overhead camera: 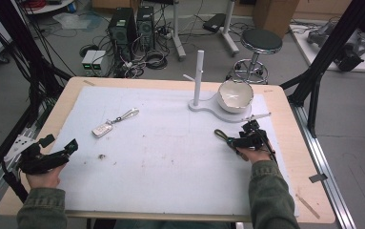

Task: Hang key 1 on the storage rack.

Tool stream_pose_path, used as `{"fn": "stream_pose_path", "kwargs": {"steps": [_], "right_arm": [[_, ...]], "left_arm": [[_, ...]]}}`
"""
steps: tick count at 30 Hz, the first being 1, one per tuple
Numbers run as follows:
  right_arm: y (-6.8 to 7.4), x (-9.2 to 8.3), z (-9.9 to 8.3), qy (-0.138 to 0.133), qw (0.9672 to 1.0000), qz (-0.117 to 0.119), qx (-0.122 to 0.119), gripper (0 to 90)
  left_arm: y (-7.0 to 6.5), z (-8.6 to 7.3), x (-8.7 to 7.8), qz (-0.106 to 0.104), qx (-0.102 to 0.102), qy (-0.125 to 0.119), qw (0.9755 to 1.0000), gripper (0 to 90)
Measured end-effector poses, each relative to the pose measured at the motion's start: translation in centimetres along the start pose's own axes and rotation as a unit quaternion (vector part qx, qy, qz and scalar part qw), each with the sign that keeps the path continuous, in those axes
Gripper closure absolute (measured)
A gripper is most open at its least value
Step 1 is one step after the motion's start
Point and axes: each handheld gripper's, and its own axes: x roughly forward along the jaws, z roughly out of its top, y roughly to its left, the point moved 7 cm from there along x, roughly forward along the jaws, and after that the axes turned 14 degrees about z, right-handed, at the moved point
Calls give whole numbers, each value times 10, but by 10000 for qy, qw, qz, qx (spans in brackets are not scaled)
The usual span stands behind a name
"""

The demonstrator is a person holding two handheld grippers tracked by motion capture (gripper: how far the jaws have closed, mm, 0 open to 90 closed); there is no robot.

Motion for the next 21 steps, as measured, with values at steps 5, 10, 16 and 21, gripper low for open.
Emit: {"fn": "stream_pose_path", "kwargs": {"steps": [5,10,16,21], "right_arm": [[0,1,-3,142,9999,41,-11,440],[5,7,-6,435,9987,-105,-227,676],[7,7,-6,424,9986,-142,-265,725],[7,6,-5,357,9992,-74,-148,736]], "left_arm": [[0,0,0,-13,3,7,10000,17],[-1,-1,1,-56,16,34,10000,17],[-1,-1,1,-60,16,35,10000,17],[-1,-1,1,-67,15,41,10000,17]]}}
